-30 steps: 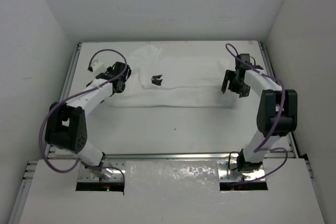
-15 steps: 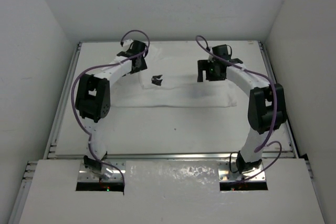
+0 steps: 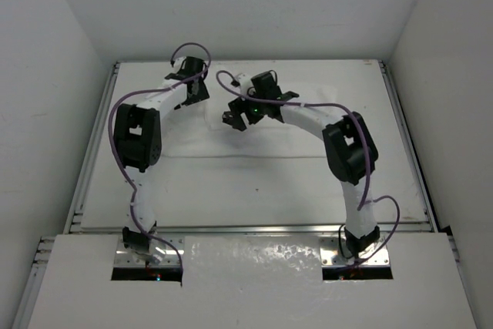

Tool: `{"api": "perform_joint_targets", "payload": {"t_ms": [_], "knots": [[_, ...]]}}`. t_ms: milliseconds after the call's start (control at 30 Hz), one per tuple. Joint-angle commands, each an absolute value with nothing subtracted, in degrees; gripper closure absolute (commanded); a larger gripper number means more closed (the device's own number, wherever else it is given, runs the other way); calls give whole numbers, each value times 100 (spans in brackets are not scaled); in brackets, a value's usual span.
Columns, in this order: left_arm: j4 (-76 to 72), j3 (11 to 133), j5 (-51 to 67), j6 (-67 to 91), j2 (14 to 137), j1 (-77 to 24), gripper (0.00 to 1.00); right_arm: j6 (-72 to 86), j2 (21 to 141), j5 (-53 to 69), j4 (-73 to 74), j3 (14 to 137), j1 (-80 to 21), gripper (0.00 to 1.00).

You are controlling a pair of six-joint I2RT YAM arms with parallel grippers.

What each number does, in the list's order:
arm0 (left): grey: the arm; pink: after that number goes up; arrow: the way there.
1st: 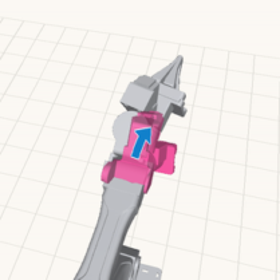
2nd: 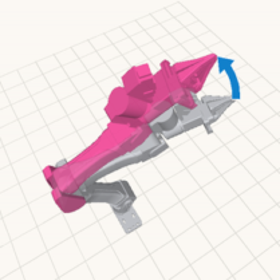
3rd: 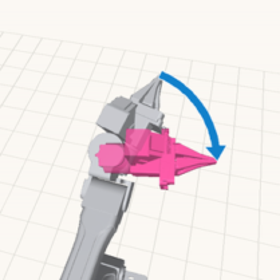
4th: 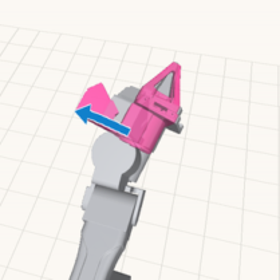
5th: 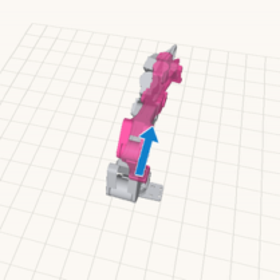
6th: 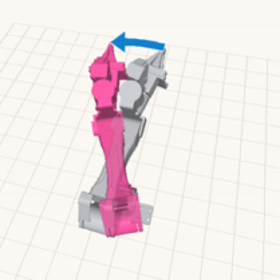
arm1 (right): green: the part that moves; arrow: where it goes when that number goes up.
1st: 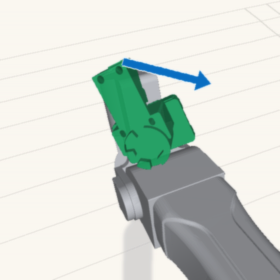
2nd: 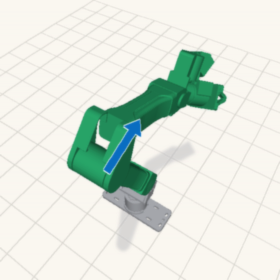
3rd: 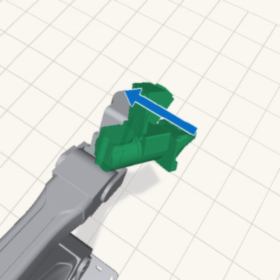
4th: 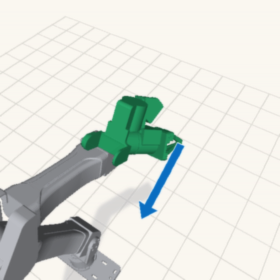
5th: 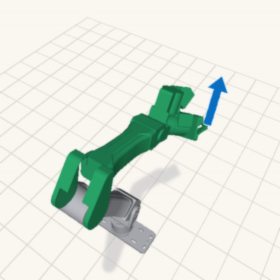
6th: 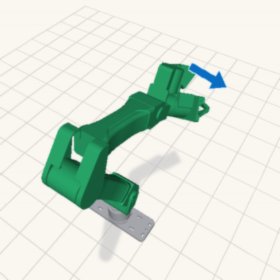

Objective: Fold and stack the t-shirts
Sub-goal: Fold the flattened tshirt in 1/3 of the way

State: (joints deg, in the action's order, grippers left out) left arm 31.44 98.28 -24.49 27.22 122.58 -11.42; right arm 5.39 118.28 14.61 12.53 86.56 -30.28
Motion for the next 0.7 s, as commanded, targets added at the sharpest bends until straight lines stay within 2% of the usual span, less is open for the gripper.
{"api": "perform_joint_targets", "payload": {"t_ms": [0, 67, 200, 267, 367, 467, 667], "knots": [[2699, 9686, -2312, 2742, 12234, -1081, 24, 44, 12407, 1809, 730, 9262, -3296, 23], [2917, 9764, -2399, 2943, 12296, -1020, 28, -148, 12638, 1986, 633, 9570, -3357, 25], [2900, 8941, -2724, 3751, 11588, -757, 27, -587, 13218, 1961, 677, 10168, -3612, 29], [2611, 8388, -2698, 4242, 11103, -572, 24, -737, 13455, 1794, 598, 10378, -3752, 31], [2216, 7211, -2620, 4586, 10224, -378, 14, -931, 13553, 1398, 353, 10424, -3849, 31], [1873, 6918, -2295, 4509, 9774, -211, 6, -931, 13553, 1275, 229, 10424, -3841, 31], [2153, 6812, -1837, 4938, 9405, 0, 5, -1002, 13816, 1424, 404, 10714, -3858, 34]]}}
